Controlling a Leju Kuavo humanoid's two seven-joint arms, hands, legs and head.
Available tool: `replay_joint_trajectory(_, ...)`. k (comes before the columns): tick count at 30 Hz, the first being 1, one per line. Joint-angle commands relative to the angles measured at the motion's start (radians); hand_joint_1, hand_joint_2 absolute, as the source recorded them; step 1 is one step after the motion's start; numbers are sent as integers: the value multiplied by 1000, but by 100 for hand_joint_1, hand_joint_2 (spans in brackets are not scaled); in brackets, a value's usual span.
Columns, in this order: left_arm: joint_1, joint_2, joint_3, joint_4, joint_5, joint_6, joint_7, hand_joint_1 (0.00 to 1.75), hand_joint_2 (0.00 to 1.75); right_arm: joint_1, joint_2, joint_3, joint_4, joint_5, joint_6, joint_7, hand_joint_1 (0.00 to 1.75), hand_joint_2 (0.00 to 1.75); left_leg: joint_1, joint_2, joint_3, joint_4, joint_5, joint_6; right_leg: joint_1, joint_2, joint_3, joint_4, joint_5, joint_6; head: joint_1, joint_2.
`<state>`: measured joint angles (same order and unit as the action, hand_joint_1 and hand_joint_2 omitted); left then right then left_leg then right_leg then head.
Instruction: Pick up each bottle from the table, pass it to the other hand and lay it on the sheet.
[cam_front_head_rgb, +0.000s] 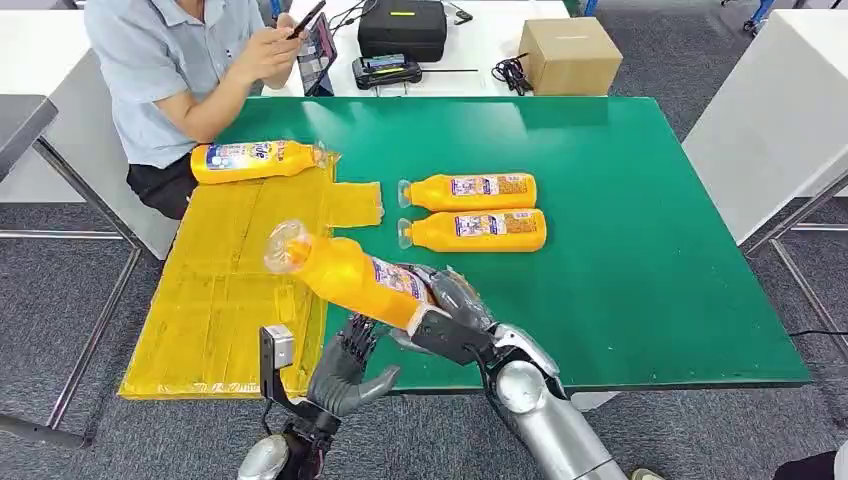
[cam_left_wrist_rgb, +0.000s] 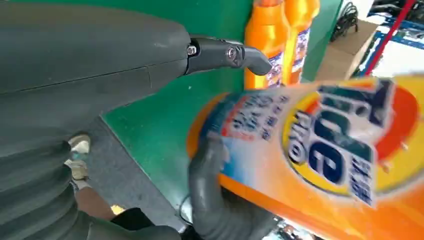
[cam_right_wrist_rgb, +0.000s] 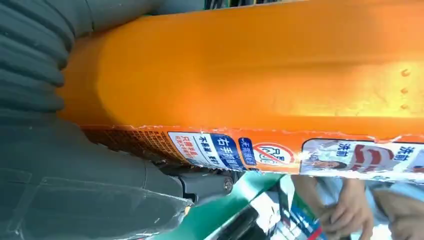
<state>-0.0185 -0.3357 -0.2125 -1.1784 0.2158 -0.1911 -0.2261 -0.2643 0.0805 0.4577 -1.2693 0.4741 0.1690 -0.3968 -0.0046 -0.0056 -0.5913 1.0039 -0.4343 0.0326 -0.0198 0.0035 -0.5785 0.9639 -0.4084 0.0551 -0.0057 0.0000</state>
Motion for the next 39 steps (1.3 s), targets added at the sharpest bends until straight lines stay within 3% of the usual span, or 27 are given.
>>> replay_joint_trajectory(1, -76, -5, 13, -20, 56, -2, -44, 0, 175, -81, 0, 119, 219, 17, -28, 10, 169, 175, 1, 0, 2, 0, -1, -1, 1, 0, 2, 0, 0, -2, 0, 0)
replay_joint_trajectory(10, -39, -13, 37, -133, -99, 133, -134, 0, 175, -24, 7, 116, 190, 38, -55, 34, 173, 175, 1, -1, 0, 0, 0, -1, 1, -1, 1, 0, 0, -2, 0, 0)
replay_joint_trajectory(35, -121, -13, 4, 53, 80, 1, -67, 0, 175, -100, 63, 193, 305, 36, -27, 6, 175, 175, 1, 0, 2, 0, -1, -2, 1, 0, 2, 0, -1, -2, 1, 0)
replay_joint_trajectory(36, -126, -13, 3, 60, 81, 8, -74, 52, 175, -99, 62, 198, 304, 36, -29, 6, 175, 175, 1, 0, 1, 0, -1, -2, 1, 0, 2, 0, -1, -2, 1, 0)
replay_joint_trajectory(37, -127, -13, 3, 60, 82, 12, -77, 168, 175, -94, 61, 200, 298, 34, -31, 4, 175, 175, 0, 0, 0, 0, 0, -1, 0, -1, 0, 0, 0, -2, 1, 0)
replay_joint_trajectory(39, -120, -13, 5, 49, 85, 14, -81, 175, 175, -80, 52, 200, 287, 26, -31, 1, 175, 175, 1, 0, 1, 1, -1, -2, 1, -1, 1, 0, -1, -2, 1, 0)
